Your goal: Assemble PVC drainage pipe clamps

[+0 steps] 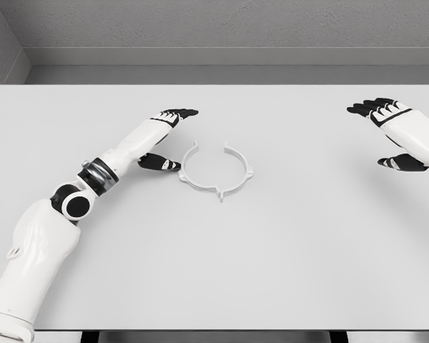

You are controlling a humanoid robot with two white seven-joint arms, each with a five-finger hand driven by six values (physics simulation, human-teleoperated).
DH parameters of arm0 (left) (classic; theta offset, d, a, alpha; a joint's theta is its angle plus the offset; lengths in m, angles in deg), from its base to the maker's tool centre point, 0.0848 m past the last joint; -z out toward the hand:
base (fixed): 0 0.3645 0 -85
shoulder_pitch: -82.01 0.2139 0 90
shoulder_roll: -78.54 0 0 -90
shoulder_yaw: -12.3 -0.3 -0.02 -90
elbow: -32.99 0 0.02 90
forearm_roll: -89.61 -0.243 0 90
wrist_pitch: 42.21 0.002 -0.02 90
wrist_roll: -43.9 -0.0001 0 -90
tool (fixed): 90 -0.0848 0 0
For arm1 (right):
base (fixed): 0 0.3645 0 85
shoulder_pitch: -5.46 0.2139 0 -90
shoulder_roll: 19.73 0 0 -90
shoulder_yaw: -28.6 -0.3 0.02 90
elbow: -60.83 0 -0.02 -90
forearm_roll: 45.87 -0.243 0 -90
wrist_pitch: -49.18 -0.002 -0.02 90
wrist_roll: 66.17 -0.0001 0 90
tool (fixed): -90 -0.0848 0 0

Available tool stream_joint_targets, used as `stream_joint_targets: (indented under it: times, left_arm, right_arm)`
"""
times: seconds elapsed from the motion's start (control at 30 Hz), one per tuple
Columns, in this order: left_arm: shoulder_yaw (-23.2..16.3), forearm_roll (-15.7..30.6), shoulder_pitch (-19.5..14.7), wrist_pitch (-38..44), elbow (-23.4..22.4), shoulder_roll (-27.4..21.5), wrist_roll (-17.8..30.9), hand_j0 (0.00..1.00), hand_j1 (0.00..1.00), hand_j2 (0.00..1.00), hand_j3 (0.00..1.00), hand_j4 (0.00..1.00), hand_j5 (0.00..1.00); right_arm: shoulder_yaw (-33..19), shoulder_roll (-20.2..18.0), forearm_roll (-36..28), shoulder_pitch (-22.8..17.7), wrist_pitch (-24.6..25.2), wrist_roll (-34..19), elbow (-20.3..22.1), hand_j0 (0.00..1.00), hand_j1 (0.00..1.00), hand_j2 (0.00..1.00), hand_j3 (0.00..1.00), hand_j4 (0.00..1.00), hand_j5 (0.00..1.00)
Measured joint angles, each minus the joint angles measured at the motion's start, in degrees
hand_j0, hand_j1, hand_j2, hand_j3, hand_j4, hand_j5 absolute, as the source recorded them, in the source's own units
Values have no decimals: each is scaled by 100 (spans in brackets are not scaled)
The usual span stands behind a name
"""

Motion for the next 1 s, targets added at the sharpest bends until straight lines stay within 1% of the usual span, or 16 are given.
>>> stream_joint_targets:
  times: [0.13,0.17,0.2,0.27,0.37,0.67,0.7,0.87,1.0]
  left_arm:
    - [0,0,0,0,0,0,0,100,100,100,100,100,100]
    - [7,-3,-43,1,6,-10,1,100,100,100,100,100,100]
    - [24,1,-44,0,6,-48,-3,100,100,100,100,100,100]
    - [46,1,-44,0,11,-93,-6,100,100,100,100,100,100]
    - [69,1,-70,0,8,-196,-8,100,100,100,100,100,100]
    - [87,0,-70,0,1,-302,-9,100,100,100,100,100,100]
    - [84,-4,-53,1,0,-290,-9,100,100,100,100,100,100]
    - [17,-73,-44,0,5,-57,-6,100,100,100,100,100,100]
    - [-20,-121,-44,0,7,31,-6,100,100,100,100,100,100]
  right_arm:
    - [0,0,0,0,0,0,0,100,100,100,100,100,100]
    - [72,26,60,148,-16,-8,13,100,100,100,100,100,100]
    - [305,127,6,633,8,-9,74,100,100,100,100,100,100]
    - [598,250,23,633,3,-22,145,100,100,100,100,100,100]
    - [793,327,35,633,0,-27,185,100,100,100,100,100,100]
    - [900,366,43,633,0,-27,202,100,100,100,100,100,100]
    - [932,364,44,633,2,-26,202,100,100,100,100,100,100]
    - [1448,376,60,668,0,-29,258,100,100,100,100,100,100]
    - [1645,393,60,677,-1,-35,256,100,100,100,100,100,100]
